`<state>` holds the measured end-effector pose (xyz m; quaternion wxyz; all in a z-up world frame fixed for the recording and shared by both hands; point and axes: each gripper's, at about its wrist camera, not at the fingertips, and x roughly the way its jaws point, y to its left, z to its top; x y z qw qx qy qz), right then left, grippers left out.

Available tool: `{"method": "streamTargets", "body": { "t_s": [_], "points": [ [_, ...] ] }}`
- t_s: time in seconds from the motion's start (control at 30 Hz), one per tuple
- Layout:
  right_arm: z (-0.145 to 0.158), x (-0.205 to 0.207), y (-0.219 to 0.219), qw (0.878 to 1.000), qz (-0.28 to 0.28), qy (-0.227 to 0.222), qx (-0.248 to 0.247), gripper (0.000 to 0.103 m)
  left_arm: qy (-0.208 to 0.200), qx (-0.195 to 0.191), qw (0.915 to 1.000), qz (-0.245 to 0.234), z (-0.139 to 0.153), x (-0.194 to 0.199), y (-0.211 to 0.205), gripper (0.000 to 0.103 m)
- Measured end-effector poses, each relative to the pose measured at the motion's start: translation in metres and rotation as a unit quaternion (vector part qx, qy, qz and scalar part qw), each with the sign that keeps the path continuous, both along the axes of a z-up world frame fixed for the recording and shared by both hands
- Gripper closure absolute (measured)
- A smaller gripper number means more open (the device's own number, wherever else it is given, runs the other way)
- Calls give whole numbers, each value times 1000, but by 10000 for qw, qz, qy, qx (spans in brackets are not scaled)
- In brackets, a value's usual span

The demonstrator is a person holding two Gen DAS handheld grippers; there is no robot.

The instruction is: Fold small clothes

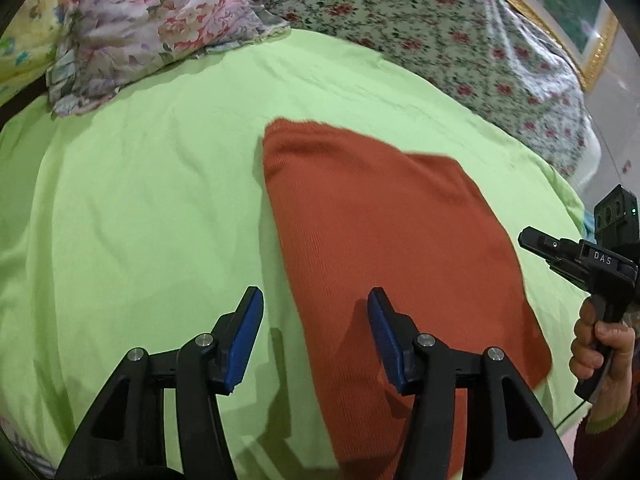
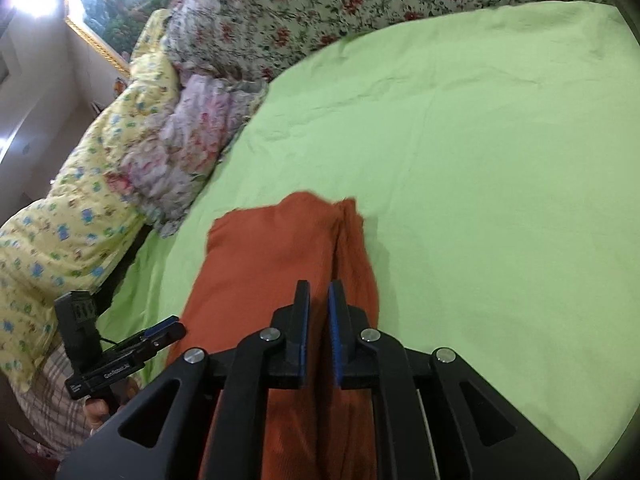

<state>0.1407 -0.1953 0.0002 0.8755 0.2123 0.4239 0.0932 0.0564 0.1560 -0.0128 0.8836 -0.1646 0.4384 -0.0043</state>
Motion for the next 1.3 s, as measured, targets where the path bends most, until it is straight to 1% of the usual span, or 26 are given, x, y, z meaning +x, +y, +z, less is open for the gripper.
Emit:
{"method": "streamTargets", "body": {
  "t_s": [0.1, 0.2, 0.3, 0.37, 0.4, 0.5, 0.53, 0.6, 0.63, 0.73, 0.83, 0.87, 0.9, 1.0, 1.13, 1.17, 1.23, 1.27, 1.3],
  "points": [
    [2, -29, 5, 10000, 78, -26, 49, 93, 27, -220, 9997, -117, -2, -21, -3, 48],
    [-4, -53, 11, 9998, 145, 30, 139, 92, 43, -404, 9991, -127, -5, -35, -5, 47],
    [-16, -67, 15, 9995, 160, 144, 217, 89, 66, -438, 9990, -98, -7, -42, -6, 47],
    [-23, -72, 16, 9995, 128, 196, 201, 78, 72, -500, 9987, -121, -8, -46, -6, 47],
    [-26, -75, 15, 9996, 86, 199, 199, 76, 85, -512, 9986, -123, -9, -47, -6, 47],
    [-31, -81, 11, 9991, 17, 173, 391, 74, 100, -530, 9984, -177, -11, -50, -7, 46],
    [-31, -83, 11, 9990, 12, 147, 415, 73, 123, -491, 9984, -249, -13, -51, -11, 44],
    [-33, -85, 12, 9989, 36, 152, 445, 71, 209, -371, 9987, -296, -20, -49, -13, 44],
    [-34, -86, 12, 9989, 58, 178, 432, 71, 263, -364, 9986, -295, -25, -48, -14, 42],
    [-37, -84, 13, 9990, 76, 204, 378, 71, 324, -624, 9973, -217, -31, -47, -9, 42],
    [-39, -81, 16, 9992, 118, 208, 324, 71, 363, -672, 9968, -238, -31, -44, -8, 41],
    [-40, -81, 18, 9993, 151, 212, 278, 80, 375, -669, 9968, -230, -31, -43, -7, 41],
    [-40, -80, 19, 9994, 164, 208, 229, 91, 390, -658, 9968, -218, -30, -43, -8, 41],
    [-35, -82, 20, 9996, 185, 141, 189, 93, 410, -621, 9970, -228, -25, -41, -12, 41],
    [-10, -91, 16, 9995, 148, -194, 186, 94, 477, -664, 9960, -347, -23, -40, -19, 41],
    [-5, -93, 14, 9996, 139, -239, 48, 99, 489, -647, 9959, -395, -23, -40, -21, 41],
    [-4, -95, 11, 9994, 43, -216, -270, 99, 500, -512, 9964, -456, -26, -41, -26, 41],
    [-9, -96, 5, 9995, -18, -156, -260, 102, 510, -469, 9965, -459, -28, -41, -27, 41],
    [-16, -96, -2, 9998, -127, -69, -167, 102, 526, -483, 9964, -457, -31, -41, -27, 41]
  ]
}}
